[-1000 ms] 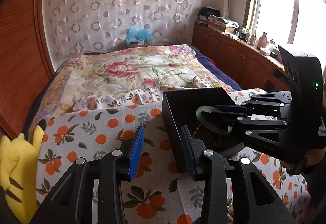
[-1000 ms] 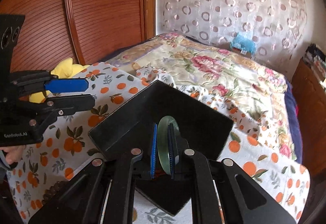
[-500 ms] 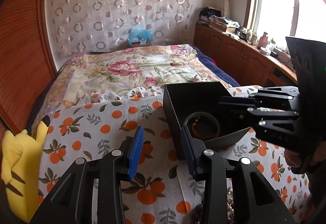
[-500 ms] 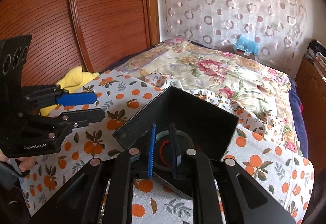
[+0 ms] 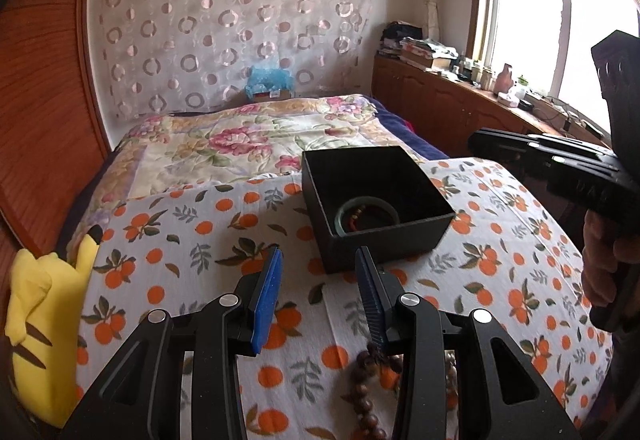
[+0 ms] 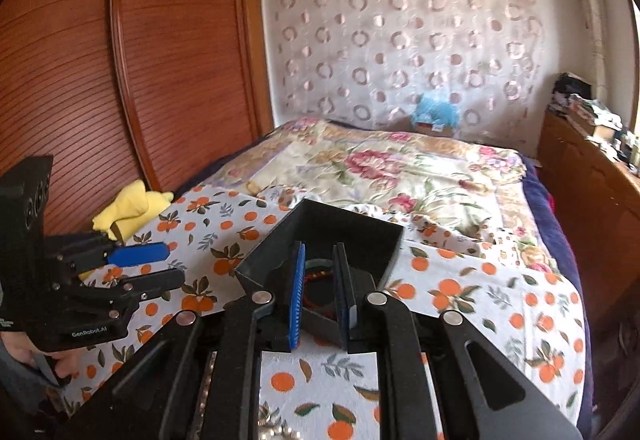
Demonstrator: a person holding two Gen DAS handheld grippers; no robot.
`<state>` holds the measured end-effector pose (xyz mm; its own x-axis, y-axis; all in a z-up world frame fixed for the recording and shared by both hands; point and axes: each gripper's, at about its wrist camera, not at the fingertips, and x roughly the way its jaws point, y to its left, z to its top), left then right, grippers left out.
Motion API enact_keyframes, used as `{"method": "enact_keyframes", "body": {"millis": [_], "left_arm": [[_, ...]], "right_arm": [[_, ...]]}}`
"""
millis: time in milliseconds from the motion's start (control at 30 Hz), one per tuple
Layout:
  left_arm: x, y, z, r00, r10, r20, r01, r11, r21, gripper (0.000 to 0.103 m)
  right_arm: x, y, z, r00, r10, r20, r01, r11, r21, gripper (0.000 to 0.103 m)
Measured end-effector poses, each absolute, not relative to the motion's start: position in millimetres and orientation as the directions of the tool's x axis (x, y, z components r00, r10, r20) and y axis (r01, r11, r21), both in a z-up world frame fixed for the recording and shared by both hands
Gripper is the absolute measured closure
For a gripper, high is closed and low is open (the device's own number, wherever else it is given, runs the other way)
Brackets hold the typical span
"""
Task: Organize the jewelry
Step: 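Move the right gripper back to the jewelry pile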
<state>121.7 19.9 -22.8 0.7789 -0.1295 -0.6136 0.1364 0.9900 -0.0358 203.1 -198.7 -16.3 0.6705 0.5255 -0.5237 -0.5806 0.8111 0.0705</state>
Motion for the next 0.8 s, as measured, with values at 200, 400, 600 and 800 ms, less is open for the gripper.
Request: {"method": "enact_keyframes", "body": {"millis": [200,400,600,800], "left_arm": [[100.5,11.0,-25.9,0.781,-0.147,-0.607,0.16,0.987,-0.032,0.067],[83.8,5.0,-30.9,0.779,-0.149,-0.609,0.168,0.985,-0.027,0.067],[65.9,-0.1,-39.1,0.773,-0.15,-0.617,0.173,0.985,-0.023,0.067],[55.3,-4.2,-51.9,0.752,-0.159,-0.64,0.185,0.982,-0.027,0.067]], "right_arm": [[175.7,-214.3,-17.5,0.702,0.504,-0.504,-0.547,0.834,0.073,0.078],[154.1,-226.0,-21.5,0.714,0.493,-0.497,-0.535,0.842,0.067,0.074],[136.4,-236.4,-34.4,0.71,0.489,-0.506,-0.535,0.843,0.063,0.069],[122.3,-241.6,-63.4,0.66,0.494,-0.566,-0.556,0.828,0.074,0.069]]}}
